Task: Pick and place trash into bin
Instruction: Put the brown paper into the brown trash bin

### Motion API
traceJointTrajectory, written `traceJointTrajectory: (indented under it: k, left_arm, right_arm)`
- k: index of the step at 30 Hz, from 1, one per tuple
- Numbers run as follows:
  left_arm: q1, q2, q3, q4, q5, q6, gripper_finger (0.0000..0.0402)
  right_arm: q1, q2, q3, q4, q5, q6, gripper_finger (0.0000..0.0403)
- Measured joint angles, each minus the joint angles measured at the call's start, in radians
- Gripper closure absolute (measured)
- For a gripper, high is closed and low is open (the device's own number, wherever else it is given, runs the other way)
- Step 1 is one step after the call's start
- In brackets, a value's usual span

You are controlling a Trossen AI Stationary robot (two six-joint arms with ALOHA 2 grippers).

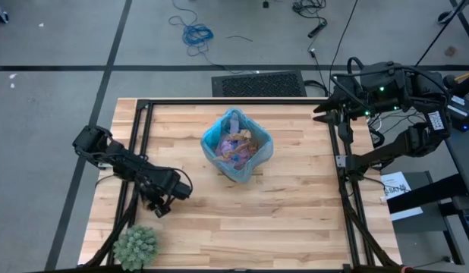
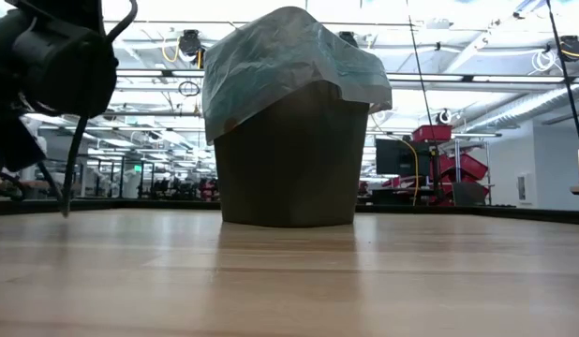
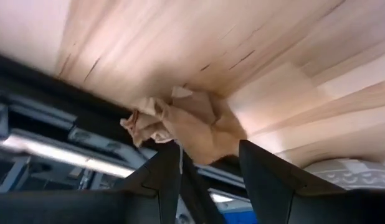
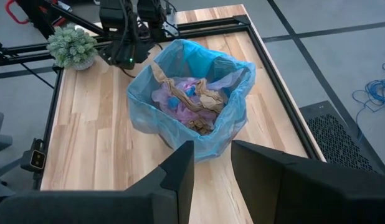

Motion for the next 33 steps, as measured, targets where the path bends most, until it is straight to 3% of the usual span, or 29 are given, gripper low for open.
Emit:
traceJointTrajectory:
  k: [4, 10, 18, 24, 33]
  left_arm:
    - [0.0, 0.0, 0.0, 0.043, -0.002, -0.001, 0.0274]
    - [0.0, 0.0, 0.0, 0.074, -0.006, -0.007, 0.0388]
    - [0.0, 0.0, 0.075, 0.085, -0.059, -0.034, 0.04]
    - [0.0, 0.0, 0.254, 0.058, -0.165, -0.097, 0.04]
    - [0.001, -0.002, 0.698, -0.209, -0.466, -0.157, 0.0401]
  right_arm:
    - [0.0, 0.0, 0.0, 0.0, 0.0, -0.002, 0.0303]
    - [0.0, 0.0, 0.0, 0.0, 0.0, -0.005, 0.0303]
    - [0.0, 0.0, 0.0, 0.0, 0.0, -0.011, 0.0303]
    - [0.0, 0.0, 0.0, -0.006, 0.0, -0.011, 0.0303]
    - [0.0, -0.001, 0.0, -0.007, -0.004, -0.039, 0.0303]
